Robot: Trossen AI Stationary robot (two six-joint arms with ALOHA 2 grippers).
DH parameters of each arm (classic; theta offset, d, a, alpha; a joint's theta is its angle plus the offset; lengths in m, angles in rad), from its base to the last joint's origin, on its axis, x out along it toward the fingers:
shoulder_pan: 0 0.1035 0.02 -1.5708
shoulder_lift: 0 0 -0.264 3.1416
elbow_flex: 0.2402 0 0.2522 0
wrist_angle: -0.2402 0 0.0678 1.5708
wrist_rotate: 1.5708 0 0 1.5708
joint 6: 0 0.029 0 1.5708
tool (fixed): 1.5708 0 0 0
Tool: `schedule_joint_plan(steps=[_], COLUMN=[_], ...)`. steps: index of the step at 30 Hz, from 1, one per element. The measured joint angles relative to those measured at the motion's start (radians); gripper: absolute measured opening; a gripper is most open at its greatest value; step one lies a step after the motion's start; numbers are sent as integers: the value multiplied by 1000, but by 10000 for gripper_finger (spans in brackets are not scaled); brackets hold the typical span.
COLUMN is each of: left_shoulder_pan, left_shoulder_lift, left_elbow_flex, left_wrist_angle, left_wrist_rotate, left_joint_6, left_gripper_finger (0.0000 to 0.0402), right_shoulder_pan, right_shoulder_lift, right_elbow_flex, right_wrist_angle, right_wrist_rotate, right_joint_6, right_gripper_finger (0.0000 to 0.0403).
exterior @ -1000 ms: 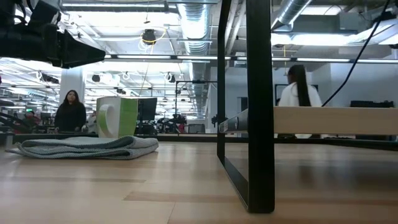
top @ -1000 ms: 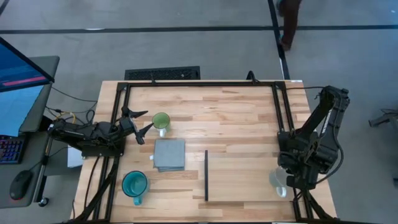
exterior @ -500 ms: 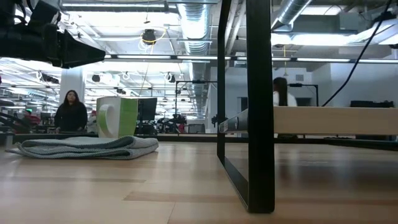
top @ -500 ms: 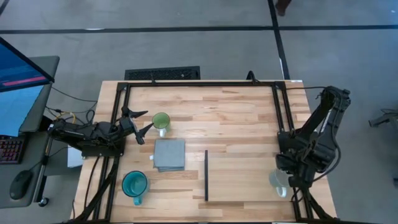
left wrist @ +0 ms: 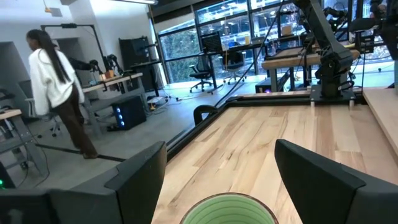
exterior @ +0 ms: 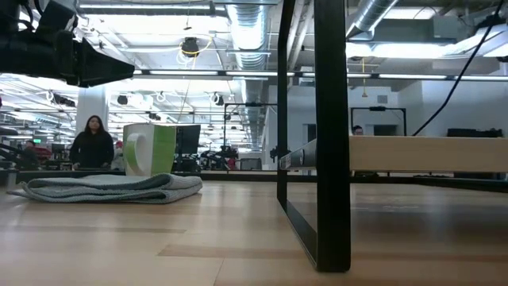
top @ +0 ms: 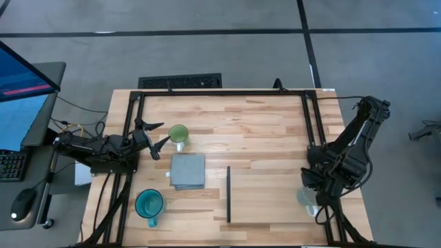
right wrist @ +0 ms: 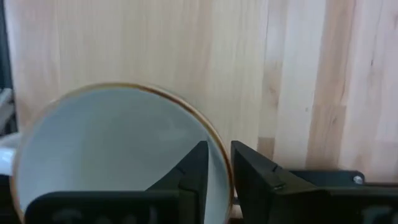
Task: Stack small to large cups/mugs on shelf
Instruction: Put the top blue mug on the shelf, then put the green mug on the shelf
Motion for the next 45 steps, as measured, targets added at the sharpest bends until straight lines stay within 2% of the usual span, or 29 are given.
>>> schedule_joint_plan(steps=[8,35,40,45], left_shoulder_pan=[0,0,0,0], left_shoulder_lift=[0,0,0,0], left_elbow_flex=[0,0,0,0], left_wrist_angle=[-2,-4,-4,-4], left_wrist_rotate=[0,0,0,0], left_joint_6=[0,0,0,0], left_gripper_finger=[291,291,291,291], right_shoulder_pan=[0,0,0,0], right_shoulder_lift=[0,0,0,0], right_elbow_flex=[0,0,0,0], right_wrist_angle=[49,46,45,40], right_wrist_rotate=[-2,-32,-32,-31], right_joint_6=[0,34,34,34], right_gripper_finger=[91,94,118,168])
